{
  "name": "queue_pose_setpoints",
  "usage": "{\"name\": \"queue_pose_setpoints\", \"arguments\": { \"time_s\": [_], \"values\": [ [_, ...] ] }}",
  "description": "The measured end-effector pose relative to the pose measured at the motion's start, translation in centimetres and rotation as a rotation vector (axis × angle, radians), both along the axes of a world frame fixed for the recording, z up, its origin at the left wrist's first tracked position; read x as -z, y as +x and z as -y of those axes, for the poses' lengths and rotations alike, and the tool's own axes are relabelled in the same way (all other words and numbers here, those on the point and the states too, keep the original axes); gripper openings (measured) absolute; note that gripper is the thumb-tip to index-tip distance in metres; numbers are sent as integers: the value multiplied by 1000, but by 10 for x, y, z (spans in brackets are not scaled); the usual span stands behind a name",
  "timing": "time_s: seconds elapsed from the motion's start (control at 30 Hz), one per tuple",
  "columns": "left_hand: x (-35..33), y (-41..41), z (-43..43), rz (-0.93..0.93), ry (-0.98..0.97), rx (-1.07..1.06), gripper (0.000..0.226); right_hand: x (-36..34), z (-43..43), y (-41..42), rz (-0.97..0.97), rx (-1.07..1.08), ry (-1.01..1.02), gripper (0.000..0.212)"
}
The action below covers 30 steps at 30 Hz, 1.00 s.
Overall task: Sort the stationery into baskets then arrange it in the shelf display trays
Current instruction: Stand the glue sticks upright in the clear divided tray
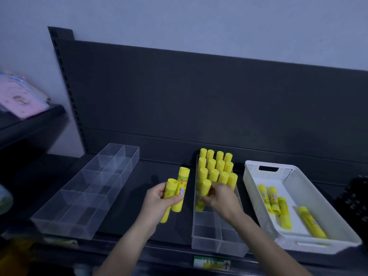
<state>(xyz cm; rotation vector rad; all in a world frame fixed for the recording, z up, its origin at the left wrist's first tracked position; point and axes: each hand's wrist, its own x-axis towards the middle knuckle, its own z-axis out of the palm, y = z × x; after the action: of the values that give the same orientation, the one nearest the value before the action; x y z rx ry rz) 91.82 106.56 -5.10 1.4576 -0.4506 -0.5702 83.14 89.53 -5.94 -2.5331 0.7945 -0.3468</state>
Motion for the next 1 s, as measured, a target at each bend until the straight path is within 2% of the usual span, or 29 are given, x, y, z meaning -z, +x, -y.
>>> {"name": "queue_pose_setpoints", "arguments": {
  "time_s": [0.1, 0.37, 0.5, 0.57, 0.67, 0.73, 0.8, 0.93, 1.0],
  "values": [
    [-1, 2, 2, 3, -5, -2, 19, 9, -4, 1, -57, -57, -73, 29],
    [-2, 2, 6, 15, -16, -11, 19, 14, -3, -1, -43, -100, -61, 26],
    [-5, 2, 5, 30, -13, 5, 18, -2, -1, -7, 13, -104, 56, 33],
    [-9, 1, 6, 40, -17, 21, 18, -21, 0, -12, 129, -73, 103, 35],
    [-16, -2, 12, 52, -40, 55, 20, -52, -11, -16, 325, -105, 289, 19],
    [-21, -7, 18, 69, -60, 92, 20, -64, -19, -16, 341, -196, 394, 9],
    [-24, -13, 24, 90, -66, 127, 21, -65, -25, -15, 327, -243, 441, 21],
    [-25, -15, 26, 144, -32, 171, 14, -63, -18, -20, 386, -162, 534, 22],
    [-24, -12, 22, 189, 47, 148, 8, -65, -8, -26, 440, -72, 691, 22]
  ]
}}
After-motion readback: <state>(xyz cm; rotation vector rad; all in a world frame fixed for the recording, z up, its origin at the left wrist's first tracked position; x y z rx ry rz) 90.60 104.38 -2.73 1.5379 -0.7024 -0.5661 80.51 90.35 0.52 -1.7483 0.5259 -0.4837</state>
